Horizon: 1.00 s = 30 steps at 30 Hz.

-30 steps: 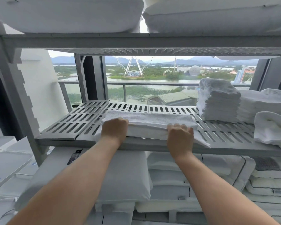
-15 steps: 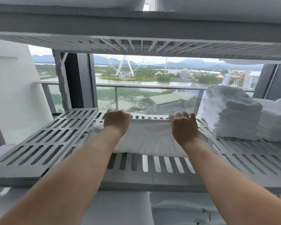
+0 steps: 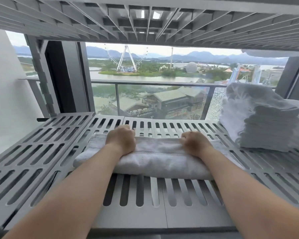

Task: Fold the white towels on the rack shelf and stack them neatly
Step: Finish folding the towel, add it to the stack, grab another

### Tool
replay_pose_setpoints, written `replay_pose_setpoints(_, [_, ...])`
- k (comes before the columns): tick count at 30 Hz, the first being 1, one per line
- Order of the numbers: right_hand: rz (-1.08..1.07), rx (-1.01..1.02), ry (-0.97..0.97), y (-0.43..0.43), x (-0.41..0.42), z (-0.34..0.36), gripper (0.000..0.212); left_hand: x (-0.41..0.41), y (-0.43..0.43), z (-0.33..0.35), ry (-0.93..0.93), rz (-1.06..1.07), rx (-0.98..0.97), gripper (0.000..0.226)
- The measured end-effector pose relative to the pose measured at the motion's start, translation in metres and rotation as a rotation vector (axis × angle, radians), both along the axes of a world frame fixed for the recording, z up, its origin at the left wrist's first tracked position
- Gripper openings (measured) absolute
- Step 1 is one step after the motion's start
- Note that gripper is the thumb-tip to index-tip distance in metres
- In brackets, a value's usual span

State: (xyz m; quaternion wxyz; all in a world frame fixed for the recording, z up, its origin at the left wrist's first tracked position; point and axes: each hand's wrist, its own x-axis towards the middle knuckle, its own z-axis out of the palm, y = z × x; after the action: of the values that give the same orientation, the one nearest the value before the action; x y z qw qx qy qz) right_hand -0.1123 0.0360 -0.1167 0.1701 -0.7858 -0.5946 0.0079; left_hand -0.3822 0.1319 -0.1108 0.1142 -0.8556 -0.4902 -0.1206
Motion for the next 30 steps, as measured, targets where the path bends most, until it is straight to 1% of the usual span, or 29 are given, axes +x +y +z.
replay_pose_setpoints(2, [0.010,0.014,0.041,0.002,0.004,-0.002,0.027,-0.002,0.000,-0.003,-0.049,0.011,-0.049,0.025])
replay_pose_setpoints(4, [0.018,0.014,0.027,0.004,0.006,-0.001,0.035,-0.004,-0.002,-0.001,-0.053,0.033,-0.060,0.018])
replay_pose_setpoints(7, [0.024,0.064,-0.015,0.006,0.008,-0.006,0.048,-0.003,-0.007,0.000,-0.071,0.064,-0.035,0.014])
replay_pose_setpoints(9, [0.013,0.128,-0.026,0.006,0.008,-0.011,0.044,-0.002,-0.008,-0.001,-0.093,0.054,-0.047,0.014])
replay_pose_setpoints(11, [-0.004,0.182,-0.012,0.004,0.008,-0.012,0.032,-0.005,-0.008,-0.001,-0.145,0.034,-0.088,0.016])
replay_pose_setpoints(12, [-0.009,0.198,-0.020,0.003,0.008,-0.012,0.029,-0.007,-0.009,-0.001,-0.163,0.019,-0.104,0.018])
replay_pose_setpoints(14, [-0.026,0.205,-0.086,0.002,0.008,-0.012,0.033,-0.009,-0.010,0.000,-0.166,-0.014,-0.104,0.024])
replay_pose_setpoints(16, [-0.048,0.201,-0.150,0.001,0.008,-0.010,0.037,-0.008,-0.013,0.002,-0.149,-0.022,-0.031,0.027])
replay_pose_setpoints(18, [-0.030,0.190,-0.147,0.001,0.010,-0.009,0.038,0.002,-0.019,0.006,-0.165,-0.024,0.023,0.031])
replay_pose_setpoints(21, [0.039,0.166,-0.035,-0.006,0.020,-0.004,0.033,0.029,-0.034,0.014,-0.197,-0.114,0.037,0.032])
replay_pose_setpoints(23, [0.024,0.124,0.030,-0.016,0.033,0.001,0.032,0.051,-0.047,0.018,-0.200,-0.207,0.044,0.032])
replay_pose_setpoints(26, [-0.047,-0.012,-0.012,-0.033,0.057,0.005,0.031,0.080,-0.066,0.018,-0.199,-0.346,-0.004,0.028])
replay_pose_setpoints(28, [-0.090,-0.004,-0.017,-0.042,0.071,0.004,0.040,0.097,-0.075,0.016,-0.192,-0.413,-0.084,0.020])
replay_pose_setpoints(30, [-0.138,0.006,-0.009,-0.048,0.082,0.003,0.054,0.113,-0.082,0.015,-0.193,-0.445,-0.157,0.018])
